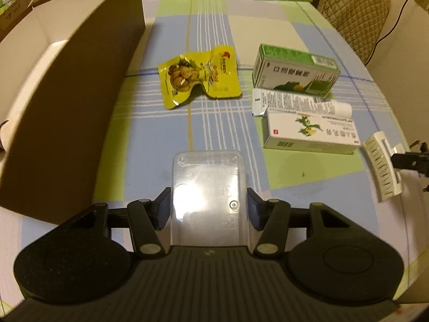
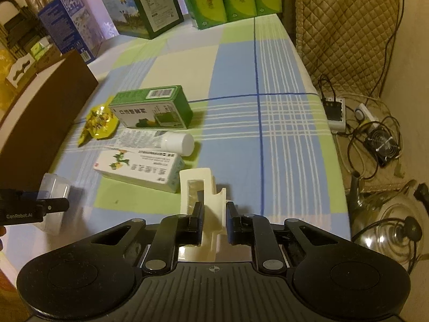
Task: Organize objects
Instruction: 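Carry the tray and white clip over the cardboard box with both tools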
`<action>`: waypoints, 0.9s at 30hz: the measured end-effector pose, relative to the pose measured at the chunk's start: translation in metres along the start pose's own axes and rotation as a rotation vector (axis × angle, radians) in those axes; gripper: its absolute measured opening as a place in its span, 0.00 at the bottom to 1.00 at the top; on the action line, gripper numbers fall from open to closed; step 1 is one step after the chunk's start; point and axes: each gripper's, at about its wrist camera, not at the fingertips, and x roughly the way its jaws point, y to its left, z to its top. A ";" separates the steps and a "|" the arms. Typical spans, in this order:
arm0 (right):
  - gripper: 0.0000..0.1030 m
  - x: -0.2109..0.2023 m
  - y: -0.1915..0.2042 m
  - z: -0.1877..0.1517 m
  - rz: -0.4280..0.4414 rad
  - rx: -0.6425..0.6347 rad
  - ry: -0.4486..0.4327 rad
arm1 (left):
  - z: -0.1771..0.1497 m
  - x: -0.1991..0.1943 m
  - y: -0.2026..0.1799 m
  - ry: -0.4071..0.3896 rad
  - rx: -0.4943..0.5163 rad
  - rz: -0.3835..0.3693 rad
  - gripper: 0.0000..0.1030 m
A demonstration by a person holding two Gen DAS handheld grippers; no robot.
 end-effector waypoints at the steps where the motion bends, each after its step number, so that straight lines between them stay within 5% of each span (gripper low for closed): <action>1: 0.13 -0.002 0.002 0.000 0.012 0.008 -0.002 | 0.001 -0.004 0.002 -0.008 -0.001 -0.007 0.50; 27: 0.13 -0.026 0.170 0.027 0.319 -0.046 -0.080 | 0.010 -0.118 0.103 -0.206 -0.068 -0.053 0.51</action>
